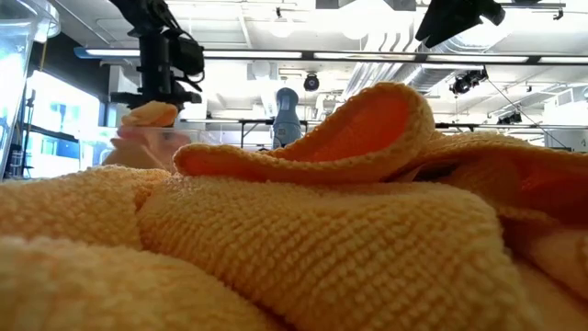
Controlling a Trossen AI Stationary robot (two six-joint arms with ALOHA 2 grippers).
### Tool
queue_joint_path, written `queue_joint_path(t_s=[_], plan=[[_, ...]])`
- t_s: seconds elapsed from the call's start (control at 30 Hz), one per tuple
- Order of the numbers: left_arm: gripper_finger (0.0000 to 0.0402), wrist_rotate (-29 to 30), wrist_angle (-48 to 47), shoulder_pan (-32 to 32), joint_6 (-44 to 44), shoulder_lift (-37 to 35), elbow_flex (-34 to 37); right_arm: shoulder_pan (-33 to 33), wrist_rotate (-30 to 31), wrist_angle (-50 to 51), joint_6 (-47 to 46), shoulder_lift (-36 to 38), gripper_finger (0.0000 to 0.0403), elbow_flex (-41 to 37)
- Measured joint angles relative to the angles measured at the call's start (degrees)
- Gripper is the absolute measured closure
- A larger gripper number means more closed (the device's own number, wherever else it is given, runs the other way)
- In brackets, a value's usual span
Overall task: Sort microfiber towel by color & place in baskets
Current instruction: Put the yellow microfiber towel into the top transparent bin
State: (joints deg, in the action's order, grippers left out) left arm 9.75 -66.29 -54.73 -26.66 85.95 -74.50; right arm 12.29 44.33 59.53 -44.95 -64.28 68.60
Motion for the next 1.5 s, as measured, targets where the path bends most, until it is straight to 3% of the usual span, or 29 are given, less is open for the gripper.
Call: queue_joint_path(t_s=[0.1,0.2,0.3,0.43,0.57,0.77,1.13,1.5], plan=[[0.0237,-2.4,0.7,0.2,1.2,-0.1,0.0,0.0,0.0,0.0,0.0,0.0,0.0259,0.0],[0.0237,0.1,0.2,-0.1,0.8,-0.2,0.0,0.0,0.0,0.0,-0.2,-0.1,0.0259,0.0],[0.0238,-3.7,1.0,-0.3,2.5,-0.6,0.0,0.0,0.0,0.0,-0.5,-0.2,0.0259,0.0],[0.0242,0.5,1.1,-0.6,-0.5,-1.5,0.0,0.0,0.0,0.0,-0.6,-0.2,0.0259,0.0],[0.0245,-6.1,2.1,-1.4,4.8,-2.6,0.0,0.0,0.0,0.0,-0.6,-0.2,0.0259,0.0],[0.0245,-2.0,2.8,-1.4,3.4,-2.6,0.1,0.0,0.0,-0.1,-0.6,-0.2,0.0259,0.0],[0.0244,-1.8,2.4,-1.0,3.4,-2.5,0.7,0.0,0.0,0.0,0.2,-0.2,0.0259,0.0],[0.0182,-2.1,-0.1,-1.0,4.3,-0.6,0.7,0.0,-0.3,0.7,0.4,-0.2,0.0259,0.0]])
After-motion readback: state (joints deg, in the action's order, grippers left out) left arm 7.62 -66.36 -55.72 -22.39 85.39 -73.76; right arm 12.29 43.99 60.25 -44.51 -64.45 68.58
